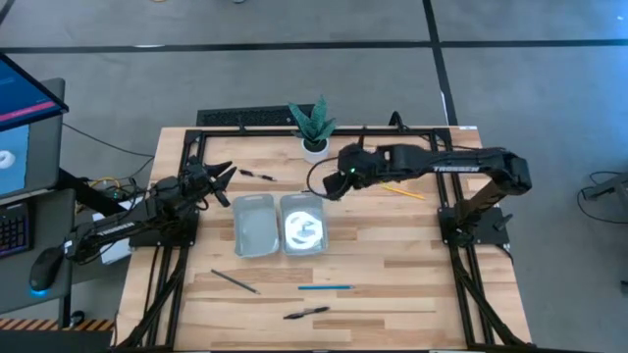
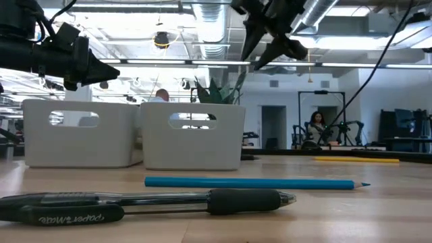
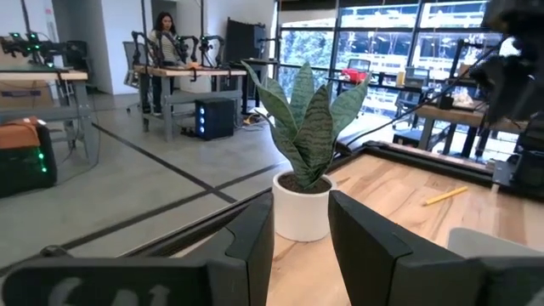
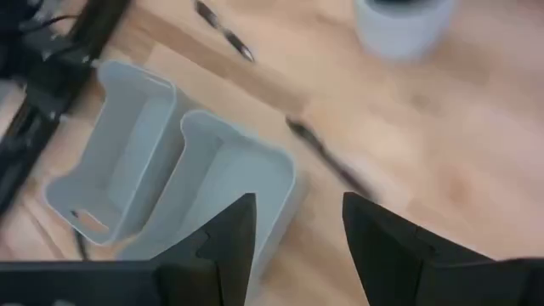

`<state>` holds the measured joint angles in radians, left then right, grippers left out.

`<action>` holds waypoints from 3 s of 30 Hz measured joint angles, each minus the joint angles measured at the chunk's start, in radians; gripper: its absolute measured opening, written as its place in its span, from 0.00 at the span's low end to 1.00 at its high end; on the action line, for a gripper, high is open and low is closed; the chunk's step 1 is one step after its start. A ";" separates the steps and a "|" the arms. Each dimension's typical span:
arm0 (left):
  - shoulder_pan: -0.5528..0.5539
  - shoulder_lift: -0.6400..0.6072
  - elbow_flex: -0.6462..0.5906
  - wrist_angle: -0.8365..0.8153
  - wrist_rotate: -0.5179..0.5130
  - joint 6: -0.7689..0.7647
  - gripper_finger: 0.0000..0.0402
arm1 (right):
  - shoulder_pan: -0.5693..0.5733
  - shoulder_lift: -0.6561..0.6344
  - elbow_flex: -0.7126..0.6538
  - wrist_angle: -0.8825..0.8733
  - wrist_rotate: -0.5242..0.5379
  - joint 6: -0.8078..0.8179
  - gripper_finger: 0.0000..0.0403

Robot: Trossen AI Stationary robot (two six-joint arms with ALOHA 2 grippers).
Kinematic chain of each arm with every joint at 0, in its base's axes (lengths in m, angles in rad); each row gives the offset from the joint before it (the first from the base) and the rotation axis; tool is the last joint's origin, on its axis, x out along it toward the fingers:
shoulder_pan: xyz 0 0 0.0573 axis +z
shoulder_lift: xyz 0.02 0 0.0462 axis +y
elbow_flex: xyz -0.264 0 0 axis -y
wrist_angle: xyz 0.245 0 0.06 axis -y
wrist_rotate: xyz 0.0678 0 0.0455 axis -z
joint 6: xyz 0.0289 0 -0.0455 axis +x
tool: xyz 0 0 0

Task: Sort pens & pencils
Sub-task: Put the top right black pen into the right gray bin

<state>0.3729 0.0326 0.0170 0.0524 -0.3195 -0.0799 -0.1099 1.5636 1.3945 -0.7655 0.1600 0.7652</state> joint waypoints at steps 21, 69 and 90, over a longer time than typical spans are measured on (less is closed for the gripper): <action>0.000 0.000 -0.001 0.010 -0.081 0.000 0.26 | -0.258 -0.004 -0.160 0.057 -0.310 -0.854 0.48; 0.000 0.000 0.000 0.007 -0.111 0.000 0.26 | -0.206 -0.004 -0.393 0.453 -0.339 -0.894 0.57; 0.000 0.000 0.000 0.007 -0.109 0.005 0.26 | -0.178 0.283 -0.391 0.545 -0.289 -0.905 0.53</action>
<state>0.3729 0.0330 0.0166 0.0589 -0.4285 -0.0750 -0.2874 1.8463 1.0031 -0.2202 -0.1292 -0.1395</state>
